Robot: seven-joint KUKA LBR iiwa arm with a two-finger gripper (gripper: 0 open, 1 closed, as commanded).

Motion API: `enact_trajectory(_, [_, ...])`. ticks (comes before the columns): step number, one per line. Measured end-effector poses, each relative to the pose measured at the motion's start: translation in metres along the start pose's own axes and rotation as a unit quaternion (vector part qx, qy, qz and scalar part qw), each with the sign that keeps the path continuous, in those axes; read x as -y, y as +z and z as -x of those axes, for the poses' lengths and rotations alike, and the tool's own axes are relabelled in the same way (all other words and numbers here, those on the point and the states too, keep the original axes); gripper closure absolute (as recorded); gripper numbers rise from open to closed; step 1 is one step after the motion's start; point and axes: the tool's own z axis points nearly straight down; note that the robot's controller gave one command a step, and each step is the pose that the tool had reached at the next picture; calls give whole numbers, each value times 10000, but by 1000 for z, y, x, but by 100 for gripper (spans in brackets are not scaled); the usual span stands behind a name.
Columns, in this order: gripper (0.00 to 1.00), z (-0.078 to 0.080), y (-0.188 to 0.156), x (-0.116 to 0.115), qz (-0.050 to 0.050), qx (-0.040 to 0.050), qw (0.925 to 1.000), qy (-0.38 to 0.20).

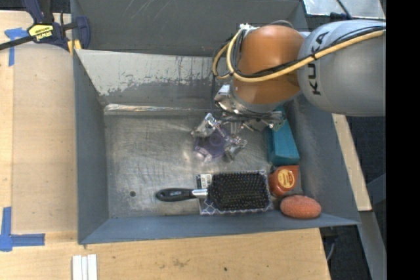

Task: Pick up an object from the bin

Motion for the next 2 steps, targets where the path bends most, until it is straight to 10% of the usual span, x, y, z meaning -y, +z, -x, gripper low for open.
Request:
enact_trajectory(1, [100, 0, 0, 0, 1, 1, 10000, 3])
enact_trajectory(2, [100, -3, -143, -22, -7, 9, 10000, 98])
